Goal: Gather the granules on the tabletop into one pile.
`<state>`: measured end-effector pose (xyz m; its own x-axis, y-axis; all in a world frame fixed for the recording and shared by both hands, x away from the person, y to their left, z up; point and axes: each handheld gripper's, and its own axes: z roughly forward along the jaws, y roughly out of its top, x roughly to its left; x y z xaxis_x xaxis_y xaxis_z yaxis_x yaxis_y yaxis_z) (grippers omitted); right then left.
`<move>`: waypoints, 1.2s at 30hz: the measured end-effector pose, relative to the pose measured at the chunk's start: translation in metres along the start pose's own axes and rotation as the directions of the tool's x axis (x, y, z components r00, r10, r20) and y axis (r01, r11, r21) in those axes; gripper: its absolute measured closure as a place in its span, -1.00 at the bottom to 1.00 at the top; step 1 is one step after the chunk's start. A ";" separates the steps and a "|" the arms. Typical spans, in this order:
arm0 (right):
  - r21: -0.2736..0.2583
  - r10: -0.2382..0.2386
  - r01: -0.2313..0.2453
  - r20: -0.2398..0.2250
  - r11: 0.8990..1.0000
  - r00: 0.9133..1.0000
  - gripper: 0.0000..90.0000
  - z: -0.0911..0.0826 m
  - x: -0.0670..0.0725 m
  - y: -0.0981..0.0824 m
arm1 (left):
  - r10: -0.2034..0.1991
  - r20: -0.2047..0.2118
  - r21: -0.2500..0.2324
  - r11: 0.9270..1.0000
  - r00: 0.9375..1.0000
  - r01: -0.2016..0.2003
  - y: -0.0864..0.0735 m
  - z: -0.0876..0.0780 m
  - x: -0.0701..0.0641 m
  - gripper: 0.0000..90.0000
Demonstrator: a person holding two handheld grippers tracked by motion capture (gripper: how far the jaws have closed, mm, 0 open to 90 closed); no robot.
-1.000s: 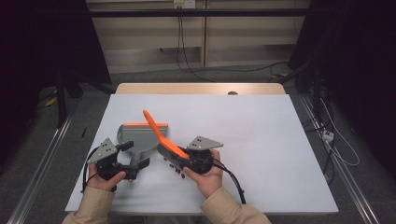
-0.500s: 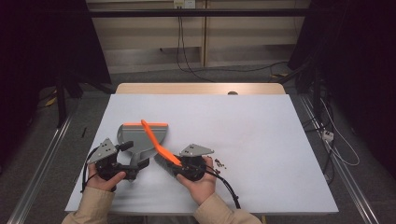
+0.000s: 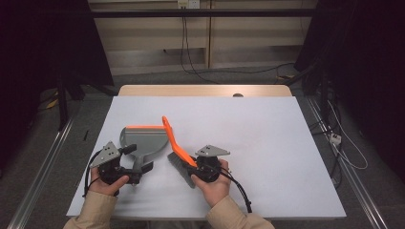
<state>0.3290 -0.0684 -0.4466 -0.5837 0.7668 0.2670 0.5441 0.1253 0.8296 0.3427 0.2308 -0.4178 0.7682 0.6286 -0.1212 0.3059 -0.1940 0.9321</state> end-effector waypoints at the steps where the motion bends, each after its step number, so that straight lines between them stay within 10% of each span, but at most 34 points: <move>1: 0.000 0.005 -0.005 0.004 1.000 1.000 0.58 -0.001 -0.001 0.000 | 0.000 0.000 0.000 1.000 1.000 0.000 0.000 0.000 0.000 -0.90; 19: -0.001 0.033 -0.033 0.079 0.999 0.996 0.58 -0.023 -0.028 -0.001 | 0.000 0.001 0.004 1.000 1.000 0.000 0.000 0.001 -0.001 -0.90; 36: -0.056 0.064 -0.061 0.048 0.997 0.997 0.59 -0.026 -0.031 0.015 | -0.002 0.006 0.002 1.000 1.000 0.002 0.000 0.003 -0.001 -0.90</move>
<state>0.3394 -0.1064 -0.4290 -0.5185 0.8023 0.2957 0.5443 0.0430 0.8378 0.3436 0.2283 -0.4185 0.7711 0.6242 -0.1251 0.3082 -0.1941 0.9313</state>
